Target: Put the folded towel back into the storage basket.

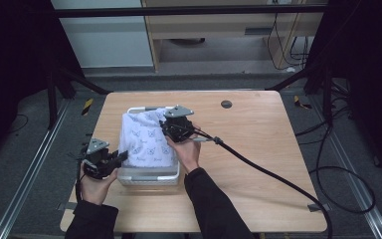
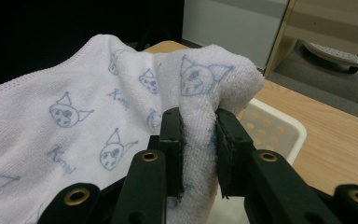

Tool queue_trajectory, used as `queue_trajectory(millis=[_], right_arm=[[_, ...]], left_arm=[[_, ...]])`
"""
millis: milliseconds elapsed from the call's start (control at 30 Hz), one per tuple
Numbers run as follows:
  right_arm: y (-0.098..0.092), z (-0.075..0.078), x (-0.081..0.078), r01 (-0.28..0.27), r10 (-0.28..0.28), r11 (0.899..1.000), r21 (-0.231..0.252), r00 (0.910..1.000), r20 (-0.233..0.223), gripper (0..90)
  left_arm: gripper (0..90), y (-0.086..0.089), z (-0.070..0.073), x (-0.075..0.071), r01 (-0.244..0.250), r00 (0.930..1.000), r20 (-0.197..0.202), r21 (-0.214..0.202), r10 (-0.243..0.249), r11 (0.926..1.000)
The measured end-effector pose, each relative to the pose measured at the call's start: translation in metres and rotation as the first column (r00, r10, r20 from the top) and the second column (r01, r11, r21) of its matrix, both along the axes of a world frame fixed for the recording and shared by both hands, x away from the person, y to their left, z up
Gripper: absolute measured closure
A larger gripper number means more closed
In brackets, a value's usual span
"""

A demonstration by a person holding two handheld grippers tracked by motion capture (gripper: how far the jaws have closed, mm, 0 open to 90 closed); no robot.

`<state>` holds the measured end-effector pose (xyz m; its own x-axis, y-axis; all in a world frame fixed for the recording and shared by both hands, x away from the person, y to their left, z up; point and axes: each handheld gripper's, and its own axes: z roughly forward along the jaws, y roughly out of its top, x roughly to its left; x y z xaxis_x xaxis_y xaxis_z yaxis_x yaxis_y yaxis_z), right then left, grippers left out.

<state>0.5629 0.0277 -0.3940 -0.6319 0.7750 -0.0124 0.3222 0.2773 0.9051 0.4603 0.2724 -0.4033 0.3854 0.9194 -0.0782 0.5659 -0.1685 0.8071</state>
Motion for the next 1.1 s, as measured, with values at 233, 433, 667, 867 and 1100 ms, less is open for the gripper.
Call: queue_trajectory(millis=[233, 433, 667, 867, 1100], right_arm=[[0.000, -0.005, 0.001, 0.008, -0.008, 1.000, -0.006, 0.9999, -0.012, 74.6], [0.000, -0.014, 0.004, 0.012, -0.012, 1.000, -0.017, 0.9995, -0.028, 74.5], [0.001, -0.021, 0.006, 0.017, -0.018, 1.000, -0.023, 0.9991, -0.040, 74.3], [-0.001, -0.029, 0.008, 0.022, -0.024, 0.999, -0.037, 0.9983, -0.054, 73.7], [0.001, -0.034, 0.010, 0.022, -0.025, 0.998, -0.050, 0.9977, -0.063, 73.0]], left_arm=[[74.6, -0.003, -0.006, 0.002, 0.003, 0.9999, -0.015, 0.012, -0.003, 0.9999], [74.6, -0.005, -0.011, 0.005, 0.005, 0.9996, -0.028, 0.026, -0.004, 0.9996], [74.5, -0.006, -0.017, 0.008, 0.004, 0.9991, -0.041, 0.033, -0.002, 0.9994], [74.3, -0.010, -0.022, 0.010, 0.005, 0.9984, -0.057, 0.048, -0.002, 0.9988], [73.8, -0.010, -0.027, 0.013, 0.000, 0.9973, -0.073, 0.064, 0.004, 0.9979]])
